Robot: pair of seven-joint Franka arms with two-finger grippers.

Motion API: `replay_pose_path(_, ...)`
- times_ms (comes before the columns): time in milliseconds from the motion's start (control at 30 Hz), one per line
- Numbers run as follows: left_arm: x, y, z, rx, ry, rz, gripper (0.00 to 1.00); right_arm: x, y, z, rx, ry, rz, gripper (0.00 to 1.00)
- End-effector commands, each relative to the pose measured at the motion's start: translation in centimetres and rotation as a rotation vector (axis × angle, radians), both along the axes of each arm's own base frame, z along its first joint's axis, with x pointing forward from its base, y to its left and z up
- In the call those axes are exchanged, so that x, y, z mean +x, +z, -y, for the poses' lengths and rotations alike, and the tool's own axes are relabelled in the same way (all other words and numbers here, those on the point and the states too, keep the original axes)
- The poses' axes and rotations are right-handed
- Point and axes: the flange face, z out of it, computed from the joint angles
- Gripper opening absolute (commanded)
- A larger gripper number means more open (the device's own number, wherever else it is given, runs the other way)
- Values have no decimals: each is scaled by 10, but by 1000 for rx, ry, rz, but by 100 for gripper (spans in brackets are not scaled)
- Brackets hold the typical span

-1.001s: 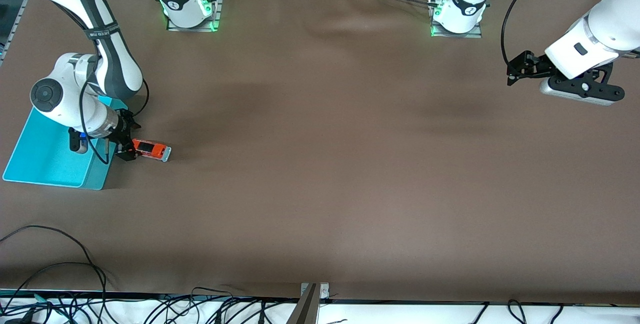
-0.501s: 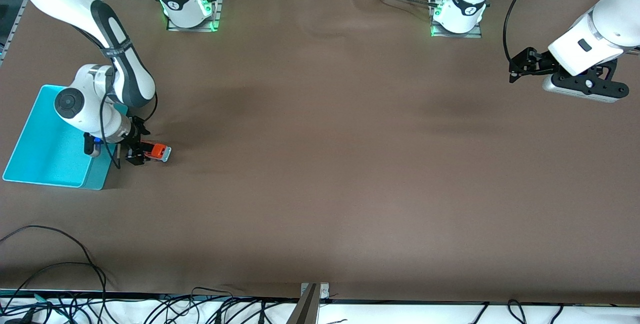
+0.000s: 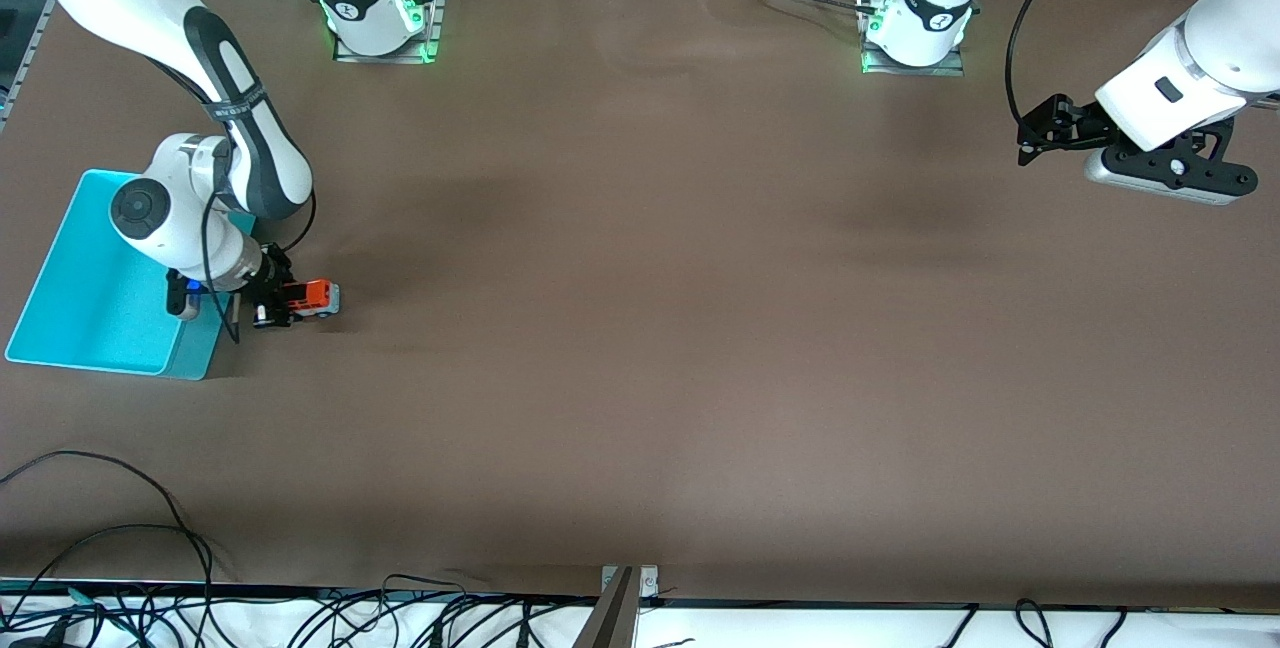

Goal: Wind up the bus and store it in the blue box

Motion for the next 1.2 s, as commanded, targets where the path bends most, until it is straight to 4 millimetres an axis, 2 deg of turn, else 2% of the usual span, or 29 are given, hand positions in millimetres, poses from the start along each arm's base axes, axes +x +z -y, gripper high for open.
replay_pose_path(0, 4, 6, -1, 27, 10, -6, 100, 2, 64, 0, 4, 11, 35, 0)
replay_pose_path(234, 5, 6, -3, 27, 13, -4, 100, -6, 131, -4, 10, 100, 24, 0)
replay_pose_path(367, 5, 6, -6, 27, 18, -4, 100, -14, 159, -4, 6, 314, 5, 0)
replay_pose_path(434, 5, 6, -6, 27, 19, -4, 100, -18, 169, 2, 9, 446, -20, 0)
replay_pose_path(567, 6, 5, -6, 27, 18, -4, 100, -31, 170, 45, 29, 714, -101, 0)
replay_pose_path(701, 6, 4, -6, 27, 18, -8, 100, -40, 168, 86, 32, 883, -117, 0)
replay_pose_path(834, 6, 4, -6, 27, 18, -9, 100, -48, 157, 118, 37, 1035, -141, 0)
replay_pose_path(1035, 6, 4, -6, 27, 18, -9, 100, -57, 139, 166, -8, 1106, -176, 0)
replay_pose_path(1168, 6, 3, -7, 26, 23, -11, 100, -51, 116, 179, -25, 1110, -201, 0)
